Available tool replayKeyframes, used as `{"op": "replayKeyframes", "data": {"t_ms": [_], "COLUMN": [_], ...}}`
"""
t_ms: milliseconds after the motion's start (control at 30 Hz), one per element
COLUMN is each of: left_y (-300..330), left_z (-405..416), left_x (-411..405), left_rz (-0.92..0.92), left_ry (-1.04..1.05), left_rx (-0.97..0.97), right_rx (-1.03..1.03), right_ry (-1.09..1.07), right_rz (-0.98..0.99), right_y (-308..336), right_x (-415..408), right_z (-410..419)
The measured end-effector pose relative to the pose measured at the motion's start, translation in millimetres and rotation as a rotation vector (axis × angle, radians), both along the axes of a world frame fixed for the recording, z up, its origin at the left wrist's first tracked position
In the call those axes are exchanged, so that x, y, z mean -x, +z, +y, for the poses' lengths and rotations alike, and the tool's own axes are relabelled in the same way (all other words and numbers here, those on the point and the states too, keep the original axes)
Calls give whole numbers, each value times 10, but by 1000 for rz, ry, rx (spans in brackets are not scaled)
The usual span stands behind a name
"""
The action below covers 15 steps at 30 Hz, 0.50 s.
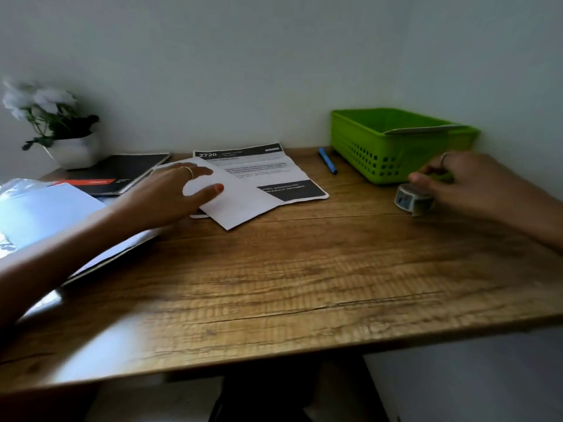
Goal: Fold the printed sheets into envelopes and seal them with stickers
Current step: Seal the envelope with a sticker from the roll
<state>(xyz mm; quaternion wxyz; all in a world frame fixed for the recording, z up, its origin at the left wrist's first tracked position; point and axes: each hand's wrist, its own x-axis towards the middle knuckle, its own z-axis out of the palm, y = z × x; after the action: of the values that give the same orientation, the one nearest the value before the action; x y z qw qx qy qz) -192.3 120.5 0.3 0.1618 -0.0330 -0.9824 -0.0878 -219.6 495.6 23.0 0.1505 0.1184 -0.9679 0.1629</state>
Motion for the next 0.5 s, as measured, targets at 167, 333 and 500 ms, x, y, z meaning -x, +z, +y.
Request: {"op": "replayKeyframes", "data": {"t_ms": [167,333,500], "left_y": [133,164,162], "left_z": [139,252,477], "left_x": [-76,-119,-160], "left_rz": [19,75,95], "left_ry": [-74,-117,-201], "left_rx": [28,-26,-52], "right_rx": [-77,2,148], "right_ry": [19,44,193], "right_rz": [-79,-44,-95], "right_y": [-162,-209,-92], "right_x": [-47,-40,-31], "right_z": [38,-36,-346]}}
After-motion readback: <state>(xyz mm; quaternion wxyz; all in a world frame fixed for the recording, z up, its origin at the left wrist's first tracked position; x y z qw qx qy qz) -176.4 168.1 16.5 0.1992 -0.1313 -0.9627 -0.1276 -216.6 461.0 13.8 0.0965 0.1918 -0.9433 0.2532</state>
